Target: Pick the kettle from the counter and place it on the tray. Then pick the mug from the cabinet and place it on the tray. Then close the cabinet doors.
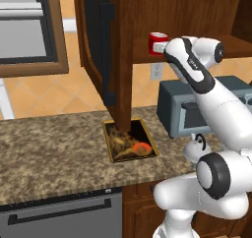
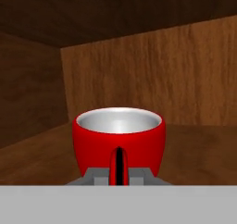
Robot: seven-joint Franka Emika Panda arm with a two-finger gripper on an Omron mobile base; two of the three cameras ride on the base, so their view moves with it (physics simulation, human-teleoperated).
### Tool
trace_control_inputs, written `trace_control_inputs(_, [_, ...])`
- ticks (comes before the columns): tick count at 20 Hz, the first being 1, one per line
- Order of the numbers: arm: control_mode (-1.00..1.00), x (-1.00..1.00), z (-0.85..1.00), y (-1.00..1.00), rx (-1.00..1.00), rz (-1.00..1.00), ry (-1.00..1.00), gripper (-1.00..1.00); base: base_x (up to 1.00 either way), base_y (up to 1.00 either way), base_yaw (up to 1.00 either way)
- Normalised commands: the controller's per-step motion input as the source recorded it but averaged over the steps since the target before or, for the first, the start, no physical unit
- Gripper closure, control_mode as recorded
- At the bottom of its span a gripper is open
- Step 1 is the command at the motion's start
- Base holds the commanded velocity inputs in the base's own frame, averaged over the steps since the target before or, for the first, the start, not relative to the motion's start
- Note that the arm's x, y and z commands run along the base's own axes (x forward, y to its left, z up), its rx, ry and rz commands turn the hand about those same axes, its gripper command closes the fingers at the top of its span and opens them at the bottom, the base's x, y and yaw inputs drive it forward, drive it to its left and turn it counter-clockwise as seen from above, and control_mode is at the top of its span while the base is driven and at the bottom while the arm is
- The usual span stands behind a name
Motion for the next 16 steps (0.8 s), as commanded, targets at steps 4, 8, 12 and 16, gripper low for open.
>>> trace_control_inputs(4, [-1.0, -1.0, 0.0, 0.2, 0.08, -0.05, -0.01, 1.0, 0.0, 0.0, 0.0])
trace_control_inputs(8, [-1.0, -1.0, 0.0, 0.06, 0.11, -0.09, 0.0, 1.0, 0.0, 0.0, 0.0])
trace_control_inputs(12, [-1.0, -1.0, 0.0, 0.03, 0.04, -0.15, 0.03, 1.0, 0.0, 0.0, 0.0])
trace_control_inputs(16, [-1.0, -1.0, -0.21, 0.13, 0.0, -0.16, 0.05, 1.0, 0.0, 0.0, 0.0])
